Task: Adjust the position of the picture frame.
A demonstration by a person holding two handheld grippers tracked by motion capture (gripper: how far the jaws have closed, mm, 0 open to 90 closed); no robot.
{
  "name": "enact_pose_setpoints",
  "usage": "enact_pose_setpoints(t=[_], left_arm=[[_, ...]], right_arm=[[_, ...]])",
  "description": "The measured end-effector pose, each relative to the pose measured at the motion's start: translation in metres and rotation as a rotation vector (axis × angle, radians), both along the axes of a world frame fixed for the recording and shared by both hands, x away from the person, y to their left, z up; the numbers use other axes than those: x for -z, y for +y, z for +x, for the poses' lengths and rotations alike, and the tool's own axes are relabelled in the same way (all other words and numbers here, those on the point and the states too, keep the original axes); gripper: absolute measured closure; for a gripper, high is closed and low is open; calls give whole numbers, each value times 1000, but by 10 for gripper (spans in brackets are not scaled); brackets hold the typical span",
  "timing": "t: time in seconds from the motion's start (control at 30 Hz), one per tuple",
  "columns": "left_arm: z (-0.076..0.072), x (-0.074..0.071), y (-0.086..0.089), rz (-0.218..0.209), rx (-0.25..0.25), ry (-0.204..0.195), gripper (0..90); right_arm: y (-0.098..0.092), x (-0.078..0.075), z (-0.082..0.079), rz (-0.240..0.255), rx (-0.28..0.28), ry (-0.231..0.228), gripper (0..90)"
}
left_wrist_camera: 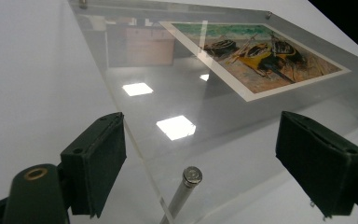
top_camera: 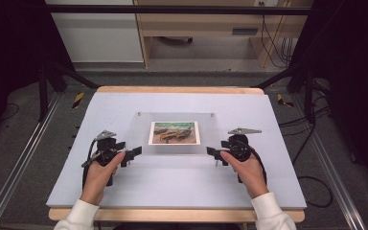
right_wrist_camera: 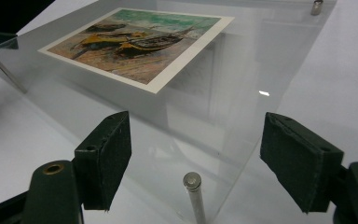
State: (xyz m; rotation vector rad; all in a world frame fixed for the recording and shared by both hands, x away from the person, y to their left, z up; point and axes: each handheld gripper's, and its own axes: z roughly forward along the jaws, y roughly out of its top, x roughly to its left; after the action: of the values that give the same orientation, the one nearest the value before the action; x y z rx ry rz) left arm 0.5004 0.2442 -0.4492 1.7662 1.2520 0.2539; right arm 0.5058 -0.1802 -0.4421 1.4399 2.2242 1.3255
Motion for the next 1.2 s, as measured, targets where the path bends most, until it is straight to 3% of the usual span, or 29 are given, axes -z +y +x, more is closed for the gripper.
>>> enact_pose_setpoints(t=[0.2, 0.33, 0.5, 0.77, 1.2], left_arm=[[1, 2, 2, -32, -4, 28, 145], [2, 3, 2, -38, -5, 37, 137], [3, 6, 1, -80, 16, 66, 134], [4, 4, 2, -58, 6, 50, 135], [5, 5, 2, -73, 15, 61, 136]], right_arm=[[-1, 1, -1, 36, 5, 41, 223], [-2, 1, -1, 36, 3, 42, 224], [-2, 2, 0, 41, 6, 46, 221], [-4, 4, 1, 61, 6, 64, 217], [-8, 10, 4, 140, 0, 124, 199]])
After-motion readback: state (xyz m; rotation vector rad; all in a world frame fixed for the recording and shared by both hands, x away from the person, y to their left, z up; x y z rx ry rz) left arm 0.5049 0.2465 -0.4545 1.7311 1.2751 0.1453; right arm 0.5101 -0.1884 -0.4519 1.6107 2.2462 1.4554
